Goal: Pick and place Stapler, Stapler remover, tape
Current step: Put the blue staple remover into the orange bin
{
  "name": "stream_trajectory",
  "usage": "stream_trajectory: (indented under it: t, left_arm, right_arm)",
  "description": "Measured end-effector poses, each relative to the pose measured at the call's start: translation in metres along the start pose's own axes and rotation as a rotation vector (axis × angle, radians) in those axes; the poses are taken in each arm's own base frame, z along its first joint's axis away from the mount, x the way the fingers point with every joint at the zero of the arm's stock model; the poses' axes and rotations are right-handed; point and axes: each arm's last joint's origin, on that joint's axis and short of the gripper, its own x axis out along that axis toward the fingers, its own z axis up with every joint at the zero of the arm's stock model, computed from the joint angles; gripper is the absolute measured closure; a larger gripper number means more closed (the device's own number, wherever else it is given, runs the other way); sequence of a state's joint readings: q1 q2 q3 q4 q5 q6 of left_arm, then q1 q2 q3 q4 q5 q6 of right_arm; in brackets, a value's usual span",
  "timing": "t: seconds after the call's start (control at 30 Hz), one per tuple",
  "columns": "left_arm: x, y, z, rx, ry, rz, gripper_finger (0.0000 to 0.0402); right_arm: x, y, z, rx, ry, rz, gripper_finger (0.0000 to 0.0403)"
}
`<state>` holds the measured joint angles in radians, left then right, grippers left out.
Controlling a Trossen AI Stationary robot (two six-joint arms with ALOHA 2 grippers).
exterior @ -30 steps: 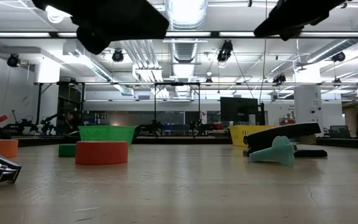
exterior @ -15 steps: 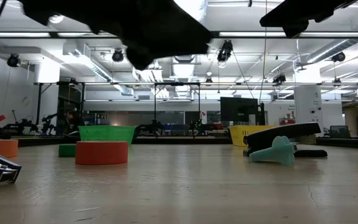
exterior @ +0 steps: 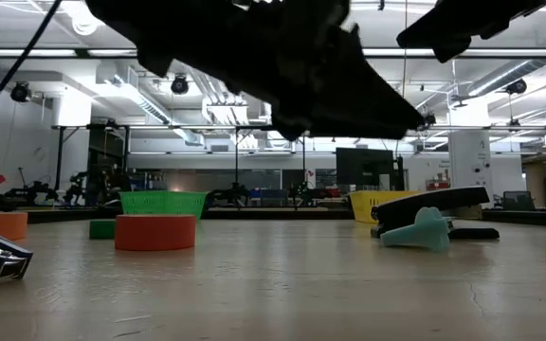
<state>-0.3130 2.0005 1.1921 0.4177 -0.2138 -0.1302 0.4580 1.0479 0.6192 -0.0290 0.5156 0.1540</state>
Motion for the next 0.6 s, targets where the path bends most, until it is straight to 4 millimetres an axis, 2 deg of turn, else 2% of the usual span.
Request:
stream_trajectory:
  t: [0.3,0.4,0.6]
  left_arm:
    - [0.032,-0.002,-0.016,0.084,0.094,-0.024,0.025]
    - [0.037,-0.002,-0.022,0.091,0.124,-0.018,0.025]
    - [0.038,-0.001,-0.022,0.108,0.12,-0.008,0.025]
  right_arm:
    - [0.001,0.0,-0.005,0.016,0.011,-0.002,0.0394]
    - [0.001,0.0,-0.005,0.016,0.01,-0.002,0.0394]
    - [0.001,0.0,-0.005,0.021,0.011,-0.002,0.0394]
